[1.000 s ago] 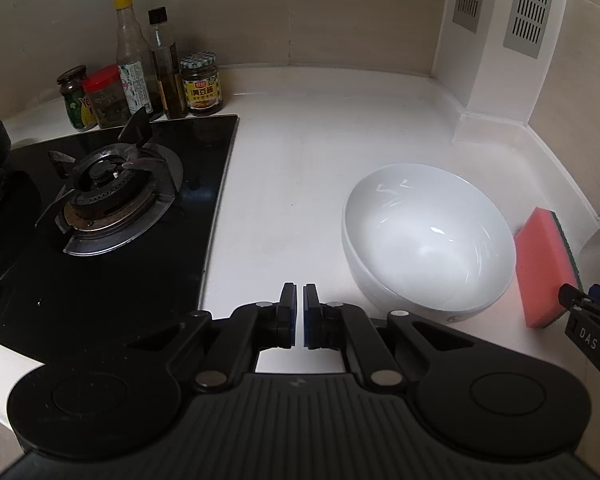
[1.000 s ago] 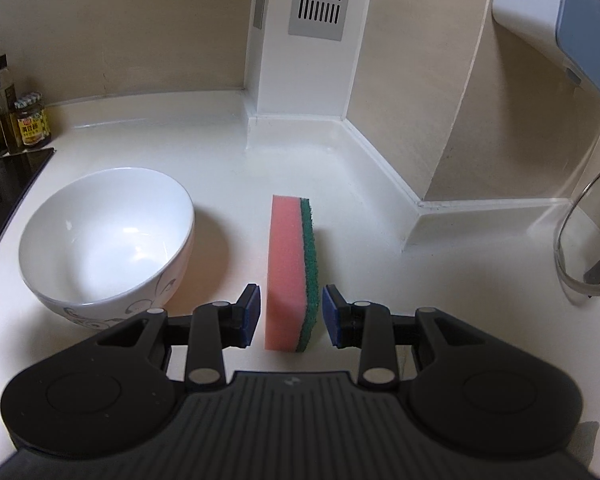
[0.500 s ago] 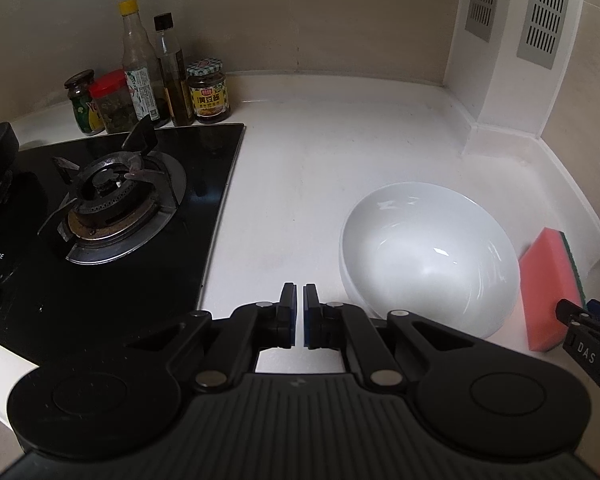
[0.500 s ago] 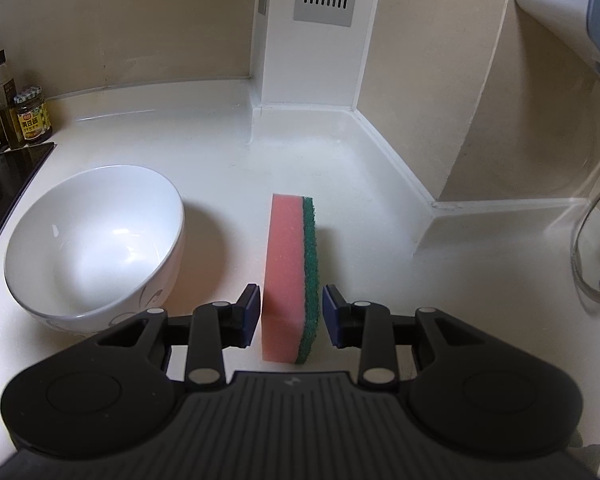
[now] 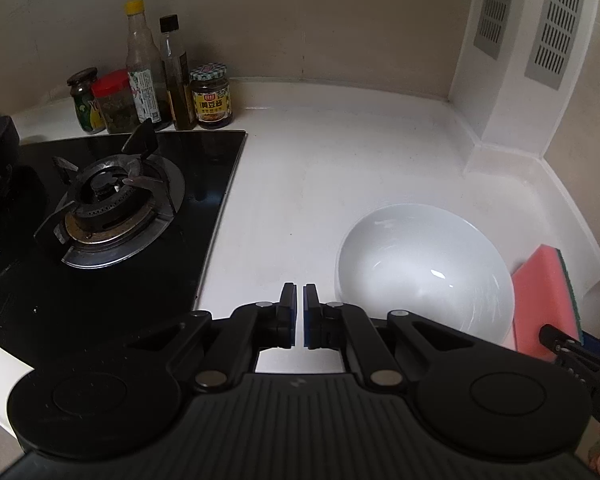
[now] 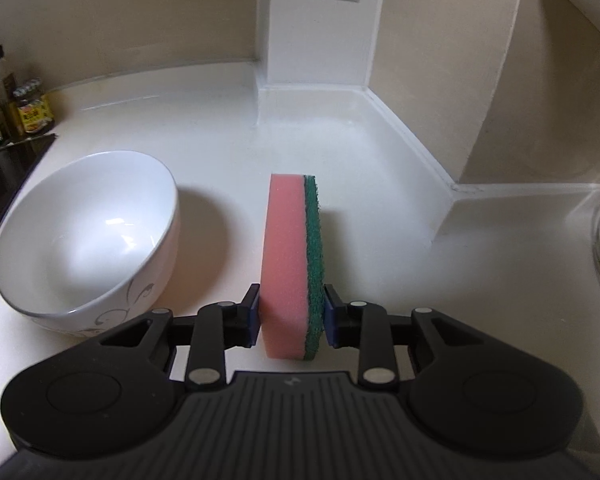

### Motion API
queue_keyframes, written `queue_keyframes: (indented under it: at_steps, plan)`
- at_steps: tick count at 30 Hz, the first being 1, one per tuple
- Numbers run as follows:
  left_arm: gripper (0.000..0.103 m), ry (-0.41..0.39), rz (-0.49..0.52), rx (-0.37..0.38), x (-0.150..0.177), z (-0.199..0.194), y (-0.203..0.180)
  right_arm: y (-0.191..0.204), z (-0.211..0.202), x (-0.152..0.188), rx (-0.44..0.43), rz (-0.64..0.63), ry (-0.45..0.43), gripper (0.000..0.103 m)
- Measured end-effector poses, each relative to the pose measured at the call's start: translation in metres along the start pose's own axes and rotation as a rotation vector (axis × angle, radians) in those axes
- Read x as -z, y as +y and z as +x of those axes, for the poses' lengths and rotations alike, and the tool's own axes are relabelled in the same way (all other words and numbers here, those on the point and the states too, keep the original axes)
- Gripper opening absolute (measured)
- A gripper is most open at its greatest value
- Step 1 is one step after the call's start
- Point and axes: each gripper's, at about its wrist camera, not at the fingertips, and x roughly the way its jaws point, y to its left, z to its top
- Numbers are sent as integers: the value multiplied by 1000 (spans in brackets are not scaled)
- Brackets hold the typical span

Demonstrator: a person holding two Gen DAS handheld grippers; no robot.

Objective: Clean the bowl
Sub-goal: 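Close the right gripper on the pink-and-green sponge and lift it, then grasp the white bowl rim with the left gripper while the right carries the sponge over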

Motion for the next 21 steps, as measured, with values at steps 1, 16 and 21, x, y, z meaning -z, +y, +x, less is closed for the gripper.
queue_keyframes:
  at_steps: [1, 16, 21]
  plan:
    - [2, -1, -7, 6, -1, 1, 1, -1, -1, 0, -4, 2, -4, 26]
    - [2, 84, -90, 86, -18, 32, -9, -14, -24, -29, -153, -63, -106, 26]
    - [2, 127, -112, 69, -20, 44, -10, -13, -15, -32, -188, -73, -96, 26]
